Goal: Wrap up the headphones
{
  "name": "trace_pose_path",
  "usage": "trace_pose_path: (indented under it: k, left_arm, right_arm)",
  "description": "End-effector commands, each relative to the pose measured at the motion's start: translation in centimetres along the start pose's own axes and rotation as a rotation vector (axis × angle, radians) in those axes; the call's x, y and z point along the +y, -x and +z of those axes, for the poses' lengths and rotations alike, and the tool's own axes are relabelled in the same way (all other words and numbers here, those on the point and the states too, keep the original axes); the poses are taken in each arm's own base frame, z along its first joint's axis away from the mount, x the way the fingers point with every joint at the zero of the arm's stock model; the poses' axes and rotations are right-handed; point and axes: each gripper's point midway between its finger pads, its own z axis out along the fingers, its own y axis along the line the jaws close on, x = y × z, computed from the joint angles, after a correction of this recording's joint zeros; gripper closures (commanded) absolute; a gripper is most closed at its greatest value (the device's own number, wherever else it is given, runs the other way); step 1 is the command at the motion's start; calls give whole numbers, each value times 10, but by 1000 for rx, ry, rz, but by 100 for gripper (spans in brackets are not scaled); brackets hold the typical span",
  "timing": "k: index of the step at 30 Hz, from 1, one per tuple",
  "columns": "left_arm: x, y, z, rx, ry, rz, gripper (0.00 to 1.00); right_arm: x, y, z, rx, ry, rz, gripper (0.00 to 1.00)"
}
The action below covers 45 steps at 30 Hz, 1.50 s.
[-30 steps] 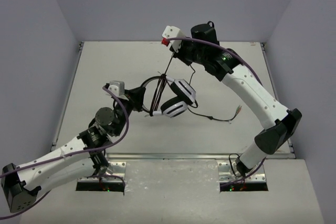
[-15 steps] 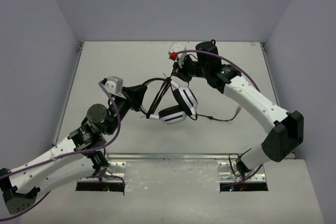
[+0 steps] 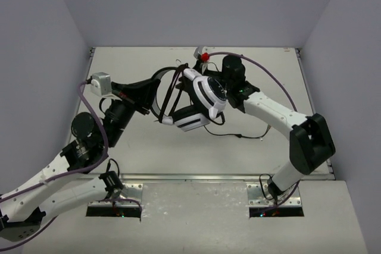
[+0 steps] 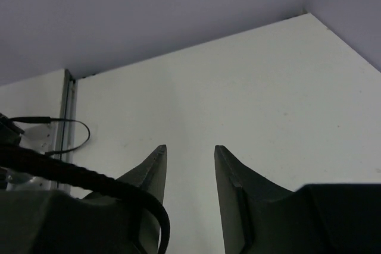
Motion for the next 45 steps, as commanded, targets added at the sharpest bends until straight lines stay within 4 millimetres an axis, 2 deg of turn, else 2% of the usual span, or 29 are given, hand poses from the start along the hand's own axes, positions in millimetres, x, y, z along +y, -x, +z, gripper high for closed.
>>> trace_pose_path:
  k: [1, 3, 4, 5, 7, 8, 10, 11, 13, 16, 17, 18, 19, 21, 22, 24, 25, 26, 27, 28, 29, 31, 33, 39, 40, 42, 43, 44, 45]
  left_arm:
    - [-19, 75, 6, -182, 14, -201, 100]
    - [-4, 76, 9, -191, 115, -224, 100]
    - [-1, 85, 9, -213, 144, -235, 100]
    - [5, 81, 12, -207, 181, -242, 100]
    - [15, 95, 13, -252, 261, -253, 100]
    - [19, 90, 18, -245, 295, -240, 100]
    - [26, 105, 20, -289, 365, -242, 100]
    - [31, 97, 27, -270, 407, -218, 100]
    - [39, 111, 29, -311, 494, -202, 100]
    - [55, 97, 49, -276, 661, -75, 100]
    - [59, 96, 52, -279, 703, -47, 100]
    - [62, 103, 56, -293, 731, -43, 100]
    - [69, 87, 66, -254, 766, -3, 100]
    - [87, 86, 75, -240, 801, 3, 100]
    - [99, 74, 80, -209, 829, 31, 100]
    - [121, 69, 80, -206, 891, 54, 100]
    - [137, 55, 83, -185, 932, 92, 100]
    - [142, 53, 80, -183, 955, 110, 100]
    - [148, 45, 81, -170, 972, 124, 100]
    - [160, 39, 79, -168, 1005, 136, 100]
    - [166, 34, 79, -162, 1022, 135, 100]
    - [181, 19, 80, -137, 1060, 156, 100]
    - [196, 2, 77, -107, 1086, 174, 100]
    - [231, -51, 51, -12, 1183, 231, 100]
    - [238, -66, 42, 19, 1205, 246, 99]
    - [245, -84, 30, 37, 1213, 212, 100]
    - [255, -107, 14, 94, 1211, 234, 100]
    - [248, -101, 19, 53, 1141, 195, 100]
    - [241, -112, 24, 86, 1055, 164, 100]
  right_arm:
    - [5, 19, 17, -149, 55, 61, 62]
    - [7, 4, 24, -144, 88, 126, 63]
    - [12, -3, 28, -143, 105, 139, 64]
    - [17, -1, 31, -164, 123, 130, 66]
    - [30, -20, 39, -142, 139, 141, 67]
    - [35, -24, 41, -138, 137, 135, 68]
    - [48, -39, 43, -121, 132, 124, 74]
    - [48, -43, 41, -123, 127, 122, 77]
    - [64, -55, 37, -115, 141, 129, 87]
    - [80, -71, 28, -98, 133, 128, 95]
    - [84, -74, 26, -91, 130, 106, 98]
    - [94, -89, 23, -53, 131, 115, 98]
    - [98, -84, 20, -57, 120, 98, 99]
    - [114, -96, 16, -25, 119, 49, 99]
    - [119, -91, 10, -20, 108, 29, 99]
    - [134, -104, 3, 30, 100, -16, 99]
    - [148, -104, -3, 49, 109, -62, 99]
    - [153, -97, -3, 30, 107, -96, 99]
    - [160, -104, -7, 66, 110, -107, 99]
    - [172, -92, -8, 51, 132, -152, 99]
    - [176, -101, -12, 99, 135, -157, 99]
    - [192, -91, -17, 93, 158, -238, 99]
    - [188, -88, -23, 115, 113, -280, 99]
    - [191, -53, -37, 138, 114, -364, 99]
    - [193, -32, -35, 116, 117, -384, 99]
    - [189, -33, -39, 178, 111, -422, 99]
    - [185, -26, -40, 196, 94, -436, 99]
    - [181, -24, -40, 211, 78, -453, 99]
    - [174, -23, -41, 231, 50, -497, 99]
